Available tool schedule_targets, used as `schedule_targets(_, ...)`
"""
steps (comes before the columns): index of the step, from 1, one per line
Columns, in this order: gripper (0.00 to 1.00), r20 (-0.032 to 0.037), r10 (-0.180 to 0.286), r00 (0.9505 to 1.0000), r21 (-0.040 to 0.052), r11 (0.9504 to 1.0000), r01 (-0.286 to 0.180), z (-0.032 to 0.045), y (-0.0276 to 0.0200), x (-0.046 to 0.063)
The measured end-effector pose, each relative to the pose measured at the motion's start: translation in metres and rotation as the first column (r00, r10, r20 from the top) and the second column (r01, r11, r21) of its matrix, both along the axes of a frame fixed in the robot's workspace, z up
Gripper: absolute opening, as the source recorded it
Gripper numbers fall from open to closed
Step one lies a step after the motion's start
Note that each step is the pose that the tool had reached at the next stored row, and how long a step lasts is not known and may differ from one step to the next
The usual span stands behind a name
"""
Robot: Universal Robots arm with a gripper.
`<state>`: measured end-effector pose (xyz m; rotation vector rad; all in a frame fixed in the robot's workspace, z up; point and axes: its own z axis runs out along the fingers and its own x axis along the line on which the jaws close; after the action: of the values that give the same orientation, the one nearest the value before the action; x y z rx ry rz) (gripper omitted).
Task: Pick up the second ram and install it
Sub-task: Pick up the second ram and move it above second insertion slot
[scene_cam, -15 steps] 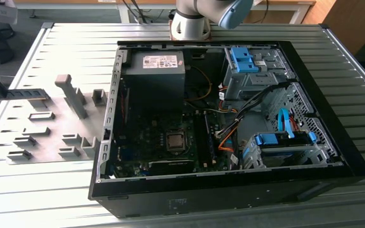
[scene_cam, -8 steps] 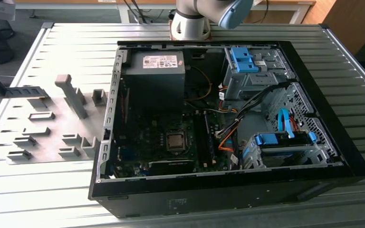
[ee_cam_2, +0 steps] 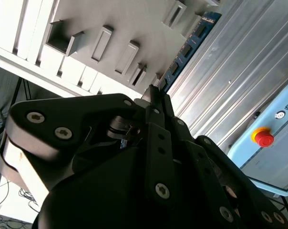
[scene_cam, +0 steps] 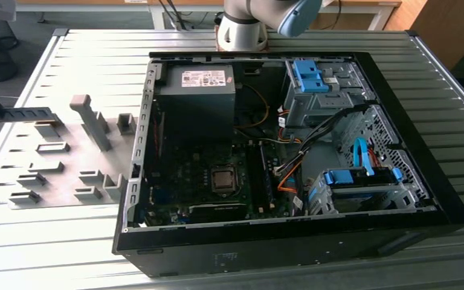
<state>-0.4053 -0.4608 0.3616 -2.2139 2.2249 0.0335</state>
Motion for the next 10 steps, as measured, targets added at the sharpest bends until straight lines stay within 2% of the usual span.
schedule_targets(10, 0.14, 0.0, 0.0, 1.0, -0.0001, 1.0, 0.0, 0.0084, 0.0004, 0.0)
